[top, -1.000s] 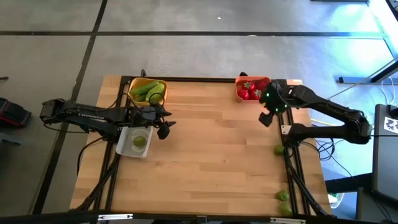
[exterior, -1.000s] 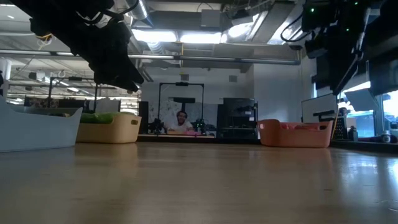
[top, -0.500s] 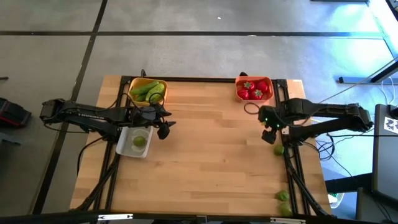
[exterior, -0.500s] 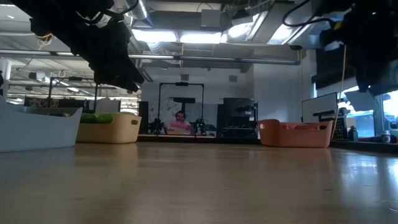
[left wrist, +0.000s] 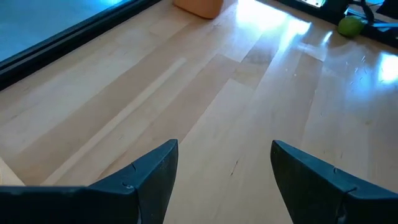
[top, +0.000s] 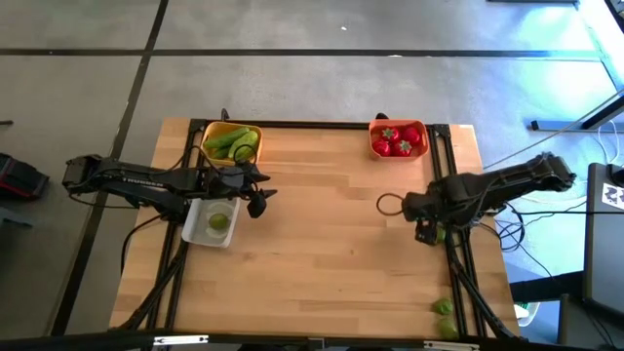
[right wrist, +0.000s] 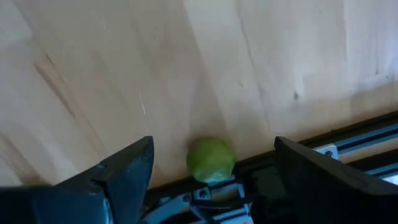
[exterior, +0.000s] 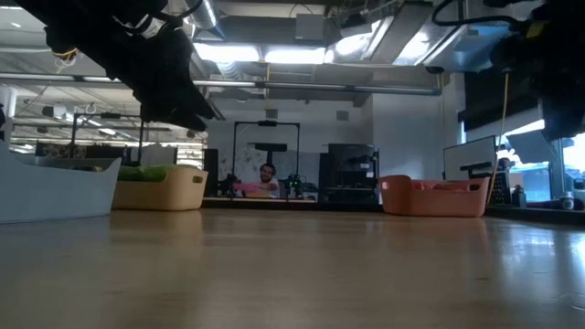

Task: Sort produce into baskets
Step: Put the top green lime into the white bin

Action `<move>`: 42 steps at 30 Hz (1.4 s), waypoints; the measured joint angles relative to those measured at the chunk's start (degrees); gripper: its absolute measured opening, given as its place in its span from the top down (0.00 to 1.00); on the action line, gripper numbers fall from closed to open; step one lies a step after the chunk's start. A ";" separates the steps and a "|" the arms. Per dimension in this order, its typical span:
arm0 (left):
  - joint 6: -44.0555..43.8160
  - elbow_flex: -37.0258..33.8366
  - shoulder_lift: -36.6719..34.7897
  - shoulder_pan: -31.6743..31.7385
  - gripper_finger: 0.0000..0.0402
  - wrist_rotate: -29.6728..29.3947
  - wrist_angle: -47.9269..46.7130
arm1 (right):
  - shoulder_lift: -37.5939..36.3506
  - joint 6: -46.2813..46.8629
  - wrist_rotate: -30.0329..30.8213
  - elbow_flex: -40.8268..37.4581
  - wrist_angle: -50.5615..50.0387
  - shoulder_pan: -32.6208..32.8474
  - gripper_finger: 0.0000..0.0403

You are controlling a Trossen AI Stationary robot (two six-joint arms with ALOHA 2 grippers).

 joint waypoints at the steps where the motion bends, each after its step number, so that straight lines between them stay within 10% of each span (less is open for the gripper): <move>1: 0.03 0.01 0.00 0.00 0.38 0.00 0.10 | 0.82 0.32 0.00 0.00 -0.10 0.96 0.20; 42: -0.17 0.01 -0.02 0.00 0.37 0.02 1.30 | 23.85 -4.35 -7.75 -5.19 -2.42 5.55 0.32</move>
